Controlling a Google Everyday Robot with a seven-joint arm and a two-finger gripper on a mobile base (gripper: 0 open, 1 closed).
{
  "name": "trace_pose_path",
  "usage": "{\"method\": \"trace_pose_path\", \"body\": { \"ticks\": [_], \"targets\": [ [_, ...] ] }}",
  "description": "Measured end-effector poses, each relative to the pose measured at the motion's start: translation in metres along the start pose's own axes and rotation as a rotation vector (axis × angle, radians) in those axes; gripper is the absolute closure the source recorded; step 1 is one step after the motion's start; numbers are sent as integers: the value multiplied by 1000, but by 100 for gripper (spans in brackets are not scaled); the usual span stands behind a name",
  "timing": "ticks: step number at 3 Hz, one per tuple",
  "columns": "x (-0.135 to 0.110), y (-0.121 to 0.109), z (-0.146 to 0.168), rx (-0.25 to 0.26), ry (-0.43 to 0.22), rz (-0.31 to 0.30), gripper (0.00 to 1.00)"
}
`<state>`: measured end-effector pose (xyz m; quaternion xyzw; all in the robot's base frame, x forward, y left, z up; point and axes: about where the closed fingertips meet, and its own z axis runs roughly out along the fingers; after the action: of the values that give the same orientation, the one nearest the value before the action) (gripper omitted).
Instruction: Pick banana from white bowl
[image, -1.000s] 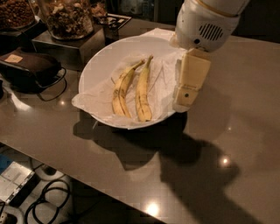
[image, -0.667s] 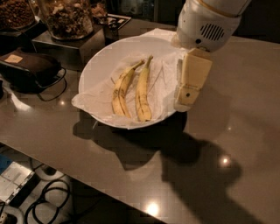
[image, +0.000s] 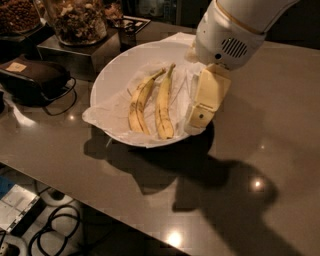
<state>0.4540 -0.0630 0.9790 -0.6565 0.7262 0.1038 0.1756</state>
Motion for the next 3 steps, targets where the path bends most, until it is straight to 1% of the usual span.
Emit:
{"method": "trace_pose_path", "body": {
  "ticks": [1,2,3],
  "targets": [
    [-7,6,2,26,6,60,0],
    [-11,6,3,45,36,102,0],
    [-11,6,3,45,37,104,0]
  ]
}}
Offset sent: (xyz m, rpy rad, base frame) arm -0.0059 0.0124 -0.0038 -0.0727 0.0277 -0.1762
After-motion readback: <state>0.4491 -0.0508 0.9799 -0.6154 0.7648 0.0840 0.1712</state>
